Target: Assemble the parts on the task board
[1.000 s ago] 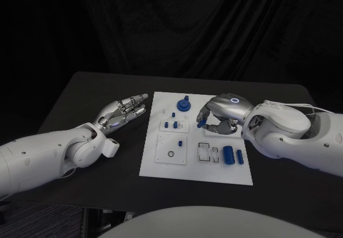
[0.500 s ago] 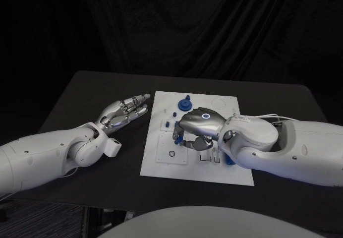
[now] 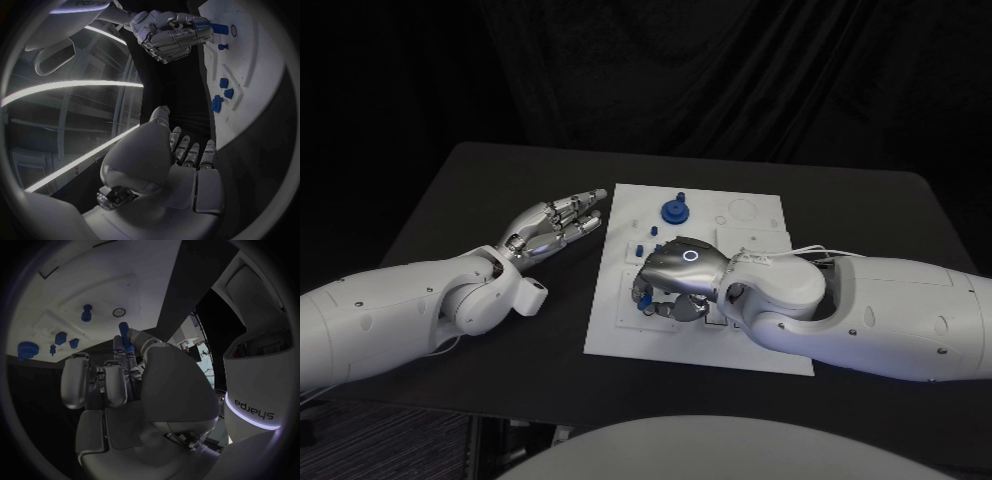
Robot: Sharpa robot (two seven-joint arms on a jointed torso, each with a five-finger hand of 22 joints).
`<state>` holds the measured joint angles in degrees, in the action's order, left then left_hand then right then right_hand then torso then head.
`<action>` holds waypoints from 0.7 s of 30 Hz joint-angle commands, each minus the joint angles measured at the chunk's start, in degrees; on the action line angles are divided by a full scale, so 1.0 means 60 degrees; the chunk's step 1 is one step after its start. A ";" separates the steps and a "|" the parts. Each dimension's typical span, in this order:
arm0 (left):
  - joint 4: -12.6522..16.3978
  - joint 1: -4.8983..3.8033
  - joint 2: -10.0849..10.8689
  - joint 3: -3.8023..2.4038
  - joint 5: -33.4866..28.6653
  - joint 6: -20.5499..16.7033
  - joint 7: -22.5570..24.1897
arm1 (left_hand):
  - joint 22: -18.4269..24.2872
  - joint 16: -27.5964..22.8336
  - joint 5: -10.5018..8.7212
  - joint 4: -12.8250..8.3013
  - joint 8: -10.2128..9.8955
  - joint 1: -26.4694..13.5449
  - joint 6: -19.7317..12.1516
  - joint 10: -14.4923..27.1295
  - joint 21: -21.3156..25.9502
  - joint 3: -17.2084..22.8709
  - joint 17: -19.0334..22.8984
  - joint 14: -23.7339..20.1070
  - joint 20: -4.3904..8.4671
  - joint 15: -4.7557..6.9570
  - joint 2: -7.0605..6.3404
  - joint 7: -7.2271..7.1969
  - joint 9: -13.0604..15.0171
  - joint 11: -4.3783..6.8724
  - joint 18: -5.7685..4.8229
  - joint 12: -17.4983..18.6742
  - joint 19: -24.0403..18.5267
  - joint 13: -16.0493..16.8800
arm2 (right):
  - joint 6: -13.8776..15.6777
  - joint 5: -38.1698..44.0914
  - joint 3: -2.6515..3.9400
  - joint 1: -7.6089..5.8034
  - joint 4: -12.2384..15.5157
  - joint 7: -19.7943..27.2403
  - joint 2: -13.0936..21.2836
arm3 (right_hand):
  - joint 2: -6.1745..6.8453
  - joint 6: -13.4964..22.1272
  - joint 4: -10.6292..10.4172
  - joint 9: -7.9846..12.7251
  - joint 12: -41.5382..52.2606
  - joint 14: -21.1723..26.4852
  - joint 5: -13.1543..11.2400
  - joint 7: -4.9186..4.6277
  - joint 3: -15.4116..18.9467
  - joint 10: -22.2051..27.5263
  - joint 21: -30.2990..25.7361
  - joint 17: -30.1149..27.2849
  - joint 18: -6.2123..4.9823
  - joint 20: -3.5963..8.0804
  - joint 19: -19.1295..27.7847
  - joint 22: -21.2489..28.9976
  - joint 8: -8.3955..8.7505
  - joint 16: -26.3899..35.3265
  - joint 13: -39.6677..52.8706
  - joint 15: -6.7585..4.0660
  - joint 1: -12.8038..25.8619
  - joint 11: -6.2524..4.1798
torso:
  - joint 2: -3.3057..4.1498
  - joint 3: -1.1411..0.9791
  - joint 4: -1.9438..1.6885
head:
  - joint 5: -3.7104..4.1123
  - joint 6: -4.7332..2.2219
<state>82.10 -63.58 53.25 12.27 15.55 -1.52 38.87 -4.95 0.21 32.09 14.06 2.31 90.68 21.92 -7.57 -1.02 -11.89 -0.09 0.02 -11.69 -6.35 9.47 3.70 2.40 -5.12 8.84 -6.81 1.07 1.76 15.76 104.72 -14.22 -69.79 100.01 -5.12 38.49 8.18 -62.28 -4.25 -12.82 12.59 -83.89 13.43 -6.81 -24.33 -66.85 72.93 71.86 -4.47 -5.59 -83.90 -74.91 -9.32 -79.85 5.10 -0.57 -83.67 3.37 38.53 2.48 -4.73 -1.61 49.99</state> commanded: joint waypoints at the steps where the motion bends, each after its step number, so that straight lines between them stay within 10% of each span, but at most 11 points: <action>1: 0.0000 0.0020 -0.0027 -0.0008 -0.0051 0.0132 0.0496 | -0.0009 -0.0034 -0.0017 -0.0010 0.0031 0.0005 0.0006 0.0007 0.0014 0.0046 0.0015 -0.0004 -0.0040 -0.0009 0.0095 0.0063 0.0011 -0.0040 0.0119 0.0046 0.0012 -0.0006 | -0.0144 0.0243 0.0006 0.0042 -0.0054 0.0118 -0.0032 | -0.0050 -0.0070 0.0049 -0.0013 -0.0032 -0.0313 -0.0041 -0.0018 -0.0006 -0.0057 0.0033 -0.0009 0.0127 0.0084 -0.0043 -0.1698 -0.0018 0.0024 0.0017 -0.0069 0.0018 0.0014 | 0.0011 -0.0009 0.0004 | 0.0010 0.0001; 21: -0.0055 0.0041 -0.0072 -0.0008 -0.0051 0.0208 0.0467 | -0.0034 -0.0034 -0.0018 -0.0012 0.0032 0.0009 0.0008 0.0013 0.0008 0.0059 0.0015 -0.0004 -0.0064 -0.0029 0.0112 0.0089 0.0012 -0.0047 0.0122 0.0048 0.0021 -0.0007 | -0.0537 0.0450 0.0007 0.0083 -0.0202 -0.0014 -0.0073 | -0.0064 -0.0055 0.0103 -0.0043 -0.0055 -0.0299 -0.0027 -0.0025 -0.0021 -0.0080 -0.0004 -0.0057 0.0120 0.0094 -0.0028 -0.1688 -0.0005 0.0057 0.0020 -0.0074 -0.0033 0.0013 | -0.0011 -0.0004 0.0012 | 0.0022 0.0001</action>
<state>81.73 -63.42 52.94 12.27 15.55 -1.08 38.87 -5.11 0.21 32.09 14.06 2.31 90.68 22.13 -7.57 -1.02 -11.89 -0.06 0.02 -11.69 -6.35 9.47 3.91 2.41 -5.12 8.84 -6.81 1.06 1.76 13.96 106.19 -14.20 -69.45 98.80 -4.86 38.09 8.19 -62.31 -4.09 -13.18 12.58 -83.89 13.43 -7.05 -24.50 -66.95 72.93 71.56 -4.47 -5.39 -84.12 -74.90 -9.06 -79.85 5.15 -0.57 -83.69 3.48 38.48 2.46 -4.65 -1.53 49.99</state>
